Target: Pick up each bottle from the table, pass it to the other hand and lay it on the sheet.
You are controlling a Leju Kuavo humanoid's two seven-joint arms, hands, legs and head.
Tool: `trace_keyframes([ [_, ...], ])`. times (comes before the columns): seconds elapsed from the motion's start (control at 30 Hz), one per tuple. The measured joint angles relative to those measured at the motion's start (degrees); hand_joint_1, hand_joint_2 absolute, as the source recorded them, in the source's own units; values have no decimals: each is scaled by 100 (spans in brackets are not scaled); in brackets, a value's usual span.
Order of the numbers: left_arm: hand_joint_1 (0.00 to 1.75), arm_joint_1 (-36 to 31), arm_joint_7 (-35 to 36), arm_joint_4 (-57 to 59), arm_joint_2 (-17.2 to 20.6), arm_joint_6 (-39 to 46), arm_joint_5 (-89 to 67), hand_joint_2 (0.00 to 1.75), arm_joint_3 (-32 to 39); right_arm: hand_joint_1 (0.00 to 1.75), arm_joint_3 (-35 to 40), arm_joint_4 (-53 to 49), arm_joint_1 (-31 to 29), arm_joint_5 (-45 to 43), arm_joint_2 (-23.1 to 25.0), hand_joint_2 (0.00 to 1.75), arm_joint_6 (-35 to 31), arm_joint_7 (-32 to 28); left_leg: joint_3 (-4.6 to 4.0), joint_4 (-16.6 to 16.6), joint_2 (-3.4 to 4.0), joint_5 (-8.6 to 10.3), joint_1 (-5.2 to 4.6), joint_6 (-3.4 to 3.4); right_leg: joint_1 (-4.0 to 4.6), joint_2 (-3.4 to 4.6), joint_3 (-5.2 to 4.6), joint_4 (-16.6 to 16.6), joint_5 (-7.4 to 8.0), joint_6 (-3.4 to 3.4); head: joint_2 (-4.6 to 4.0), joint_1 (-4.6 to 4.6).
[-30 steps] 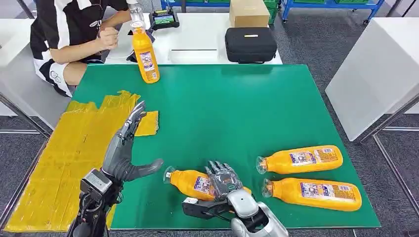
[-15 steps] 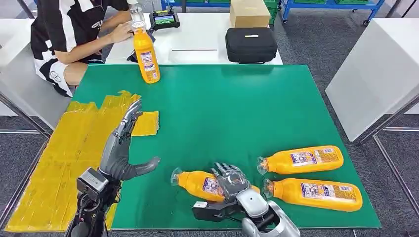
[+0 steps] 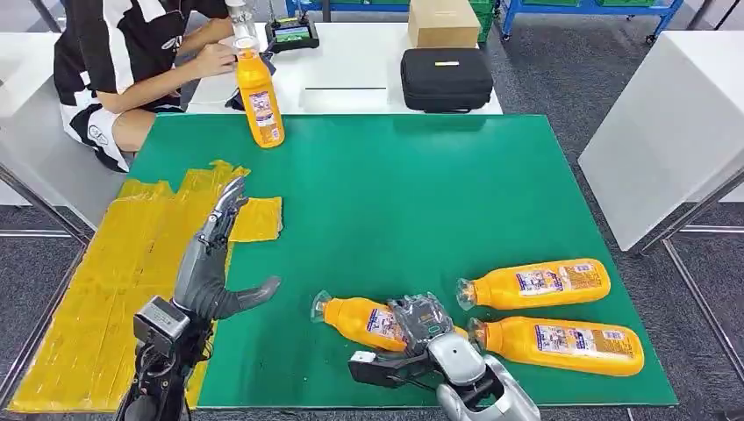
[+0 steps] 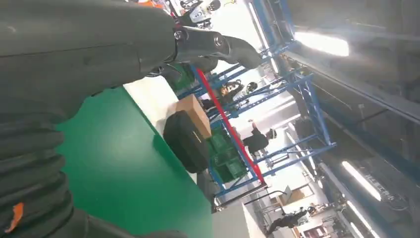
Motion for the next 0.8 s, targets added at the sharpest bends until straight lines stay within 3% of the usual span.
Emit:
trace_keyframes([
  [0.07, 0, 9, 2, 0, 0, 2, 0, 175, 2, 175, -54, 0, 2, -30, 15, 175, -124, 0, -4, 0, 0, 0, 1, 0, 0, -3, -5, 1, 0, 0, 0, 0],
  [0.2, 0, 96, 4, -7, -2, 22, 46, 175, 18, 175, -377, -11, 78, -538, 172, 175, -1011, 13, -25, 0, -3, 0, 3, 0, 0, -5, -22, 2, 0, 0, 0, 2],
  [0.43, 0, 172, 260, -74, -44, 55, 79, 175, 74, 175, -1488, -553, 286, -2836, 592, 175, -2351, -915, -64, 3, -2, 4, 2, 1, -1, -6, -67, 3, 4, 1, 0, 2],
  [0.8, 0, 173, 759, -155, -111, -31, 385, 175, -151, 175, -2249, -859, 588, -4042, 903, 175, -3329, -1869, -101, 3, -10, 3, 6, 1, 0, -10, -102, 4, 3, 1, 0, 0],
])
